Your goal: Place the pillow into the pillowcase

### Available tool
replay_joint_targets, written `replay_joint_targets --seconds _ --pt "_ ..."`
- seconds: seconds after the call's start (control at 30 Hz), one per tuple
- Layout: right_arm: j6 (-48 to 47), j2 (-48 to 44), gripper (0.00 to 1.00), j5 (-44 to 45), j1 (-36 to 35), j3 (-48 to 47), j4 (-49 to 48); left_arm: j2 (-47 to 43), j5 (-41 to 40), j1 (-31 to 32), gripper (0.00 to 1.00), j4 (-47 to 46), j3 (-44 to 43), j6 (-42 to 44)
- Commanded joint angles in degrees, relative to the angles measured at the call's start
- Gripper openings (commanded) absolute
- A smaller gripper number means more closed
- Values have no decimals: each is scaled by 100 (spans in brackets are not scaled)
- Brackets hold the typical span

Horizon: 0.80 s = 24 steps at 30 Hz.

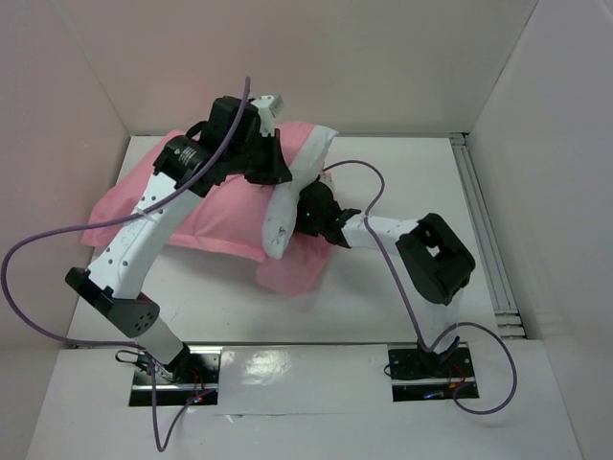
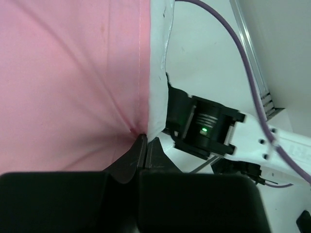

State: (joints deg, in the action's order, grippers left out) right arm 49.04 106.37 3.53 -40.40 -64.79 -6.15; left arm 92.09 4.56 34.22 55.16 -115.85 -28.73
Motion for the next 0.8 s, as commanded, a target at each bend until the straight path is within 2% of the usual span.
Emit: replay_joint_targets --seconds 0.0,0.13,0.3,0.4,0.47,0.53,0.63,0.77 --pt "264 524 52 613 14 -568 -177 -490 907 24 0 -787 -184 -291" --pt "326 273 1 851 303 -229 0 -806 1274 -633 0 -865 185 -238" --pt "-200 -738 0 756 586 423 289 -992 1346 -978 0 -1076 764 -238" --pt "-622 -1468 0 501 736 643 684 -992 970 -1031 0 -1129 1064 -361" --pt "-816 -2011 0 351 867 819 1010 -1044 556 -1101 0 -1261 1590 -536" --pt "-957 -2321 0 62 928 933 1229 -1105 328 -1163 0 -1567 2212 -590" --pt "-1028 -2743 0 -326 999 1039 1502 -1106 47 -1163 0 -1692 2689 -739" --pt "-1247 -2946 1 -800 1105 1101 1941 -905 -341 -1163 0 -1745 2902 -810"
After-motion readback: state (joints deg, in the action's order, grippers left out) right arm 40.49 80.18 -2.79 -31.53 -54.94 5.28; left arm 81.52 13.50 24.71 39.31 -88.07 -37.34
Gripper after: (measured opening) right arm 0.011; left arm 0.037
